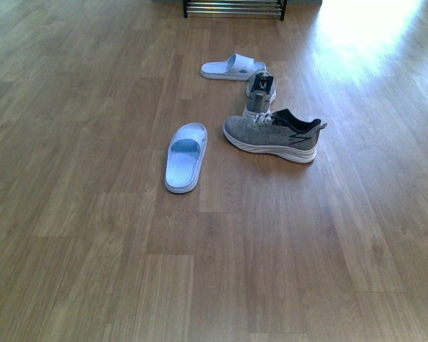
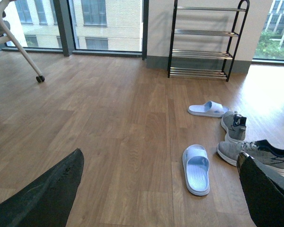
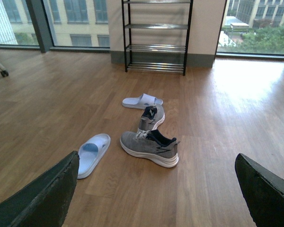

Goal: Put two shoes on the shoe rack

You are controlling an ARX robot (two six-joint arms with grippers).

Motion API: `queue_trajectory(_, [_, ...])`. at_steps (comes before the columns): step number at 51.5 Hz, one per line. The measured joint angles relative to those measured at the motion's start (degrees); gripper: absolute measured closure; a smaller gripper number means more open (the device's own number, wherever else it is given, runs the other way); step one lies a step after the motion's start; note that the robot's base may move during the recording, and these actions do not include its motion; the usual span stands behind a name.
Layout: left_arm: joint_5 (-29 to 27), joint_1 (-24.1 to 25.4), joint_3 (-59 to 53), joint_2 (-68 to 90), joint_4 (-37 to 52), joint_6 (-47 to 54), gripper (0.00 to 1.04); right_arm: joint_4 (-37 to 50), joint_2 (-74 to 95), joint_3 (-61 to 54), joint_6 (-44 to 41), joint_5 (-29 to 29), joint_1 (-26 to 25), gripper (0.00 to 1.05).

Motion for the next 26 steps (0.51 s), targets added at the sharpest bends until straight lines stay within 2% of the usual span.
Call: queue_trajectory(26, [0.0,0.0,0.0,0.0,0.0,0.0,0.09,0.0,0.0,0.0,0.0,0.0,0.0,0.09])
